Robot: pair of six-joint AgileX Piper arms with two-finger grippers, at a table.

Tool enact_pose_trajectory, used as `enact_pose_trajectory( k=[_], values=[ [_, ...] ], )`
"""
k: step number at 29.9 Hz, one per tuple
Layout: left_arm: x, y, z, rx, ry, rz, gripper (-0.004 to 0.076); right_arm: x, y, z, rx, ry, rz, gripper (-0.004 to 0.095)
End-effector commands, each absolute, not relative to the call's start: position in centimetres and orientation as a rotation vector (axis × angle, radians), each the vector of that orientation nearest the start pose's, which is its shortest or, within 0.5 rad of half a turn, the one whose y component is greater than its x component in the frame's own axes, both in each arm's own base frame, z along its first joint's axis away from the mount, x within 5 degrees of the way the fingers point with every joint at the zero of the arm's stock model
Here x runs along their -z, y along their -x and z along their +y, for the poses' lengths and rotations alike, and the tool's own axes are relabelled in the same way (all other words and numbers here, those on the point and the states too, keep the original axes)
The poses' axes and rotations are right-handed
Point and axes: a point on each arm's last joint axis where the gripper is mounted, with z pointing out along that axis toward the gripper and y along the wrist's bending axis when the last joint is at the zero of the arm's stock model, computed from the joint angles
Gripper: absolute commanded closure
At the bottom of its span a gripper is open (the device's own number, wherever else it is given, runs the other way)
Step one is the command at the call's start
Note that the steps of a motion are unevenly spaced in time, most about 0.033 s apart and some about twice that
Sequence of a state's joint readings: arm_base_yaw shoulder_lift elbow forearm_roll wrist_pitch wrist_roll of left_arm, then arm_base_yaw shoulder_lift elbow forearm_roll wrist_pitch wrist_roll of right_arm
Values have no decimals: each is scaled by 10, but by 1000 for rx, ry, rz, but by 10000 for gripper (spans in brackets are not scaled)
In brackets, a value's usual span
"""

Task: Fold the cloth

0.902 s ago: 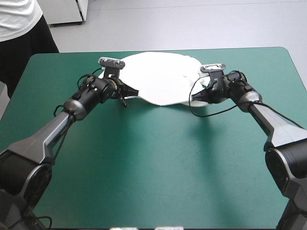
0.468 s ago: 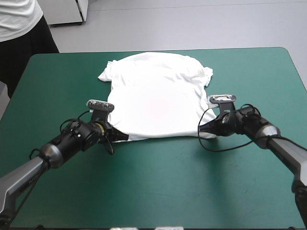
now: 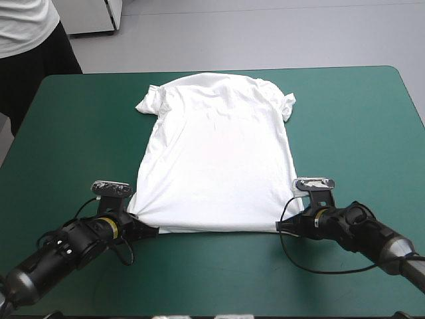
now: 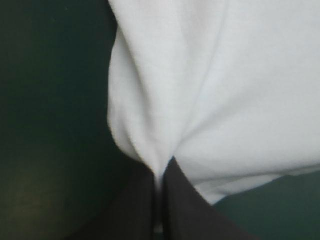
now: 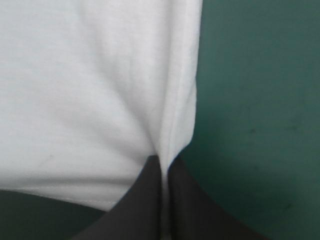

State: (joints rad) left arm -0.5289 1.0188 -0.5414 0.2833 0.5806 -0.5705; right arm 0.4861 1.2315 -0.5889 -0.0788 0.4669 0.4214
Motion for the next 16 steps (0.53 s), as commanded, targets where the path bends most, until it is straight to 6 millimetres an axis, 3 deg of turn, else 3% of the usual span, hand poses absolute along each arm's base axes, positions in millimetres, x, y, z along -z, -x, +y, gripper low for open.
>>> enact_pose_trajectory(
  k=[1, 8, 16],
  values=[
    [-244, -146, -71, 216, -145, 2459, 734, -219, -177, 99, -295, 160, 2573, 919],
    [-235, -116, -60, 307, -77, 2521, 734, -219, -148, 109, -308, 185, 2618, 919],
    [-233, -106, -59, 313, -140, 2584, 732, -221, -142, 116, -290, 201, 2626, 918]
  ],
)
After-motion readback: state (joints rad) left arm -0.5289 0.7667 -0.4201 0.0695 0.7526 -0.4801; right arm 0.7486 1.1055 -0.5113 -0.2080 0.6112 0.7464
